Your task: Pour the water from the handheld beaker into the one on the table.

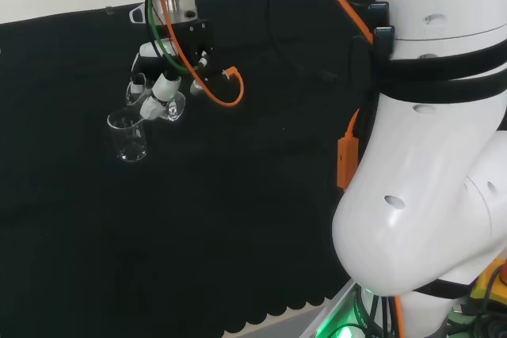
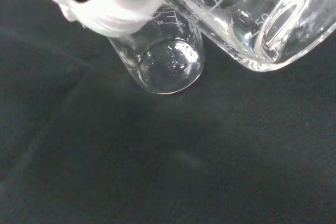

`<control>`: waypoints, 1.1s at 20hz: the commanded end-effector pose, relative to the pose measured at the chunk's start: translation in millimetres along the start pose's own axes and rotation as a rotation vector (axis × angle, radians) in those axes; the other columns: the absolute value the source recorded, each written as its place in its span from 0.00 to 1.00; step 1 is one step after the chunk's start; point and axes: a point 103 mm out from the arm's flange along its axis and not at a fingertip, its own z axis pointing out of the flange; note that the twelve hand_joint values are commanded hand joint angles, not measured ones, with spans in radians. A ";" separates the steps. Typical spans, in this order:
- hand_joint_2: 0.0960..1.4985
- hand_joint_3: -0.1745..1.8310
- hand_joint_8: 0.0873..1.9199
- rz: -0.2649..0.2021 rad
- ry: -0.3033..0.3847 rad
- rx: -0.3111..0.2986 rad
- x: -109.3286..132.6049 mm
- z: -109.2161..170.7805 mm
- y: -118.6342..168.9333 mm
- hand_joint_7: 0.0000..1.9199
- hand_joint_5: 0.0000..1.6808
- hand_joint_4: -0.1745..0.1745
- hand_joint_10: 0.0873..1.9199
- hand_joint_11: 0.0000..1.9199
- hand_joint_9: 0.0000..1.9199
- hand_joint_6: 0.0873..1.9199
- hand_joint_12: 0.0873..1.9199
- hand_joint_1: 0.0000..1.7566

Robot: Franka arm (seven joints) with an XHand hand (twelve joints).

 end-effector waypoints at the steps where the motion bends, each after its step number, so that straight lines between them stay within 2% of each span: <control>1: 0.69 0.00 0.00 0.029 -0.048 0.012 1.0 -3.5 1.8 0.79 0.72 0.56 0.17 0.45 0.70 0.37 0.52 0.73; 12: 0.69 0.00 0.00 0.079 -0.148 0.043 4.4 -7.8 6.2 0.79 0.72 0.56 0.18 0.45 0.69 0.38 0.52 0.73; 22: 0.69 0.00 0.00 0.116 -0.198 0.098 3.5 -9.0 7.4 0.79 0.72 0.56 0.18 0.46 0.69 0.38 0.52 0.73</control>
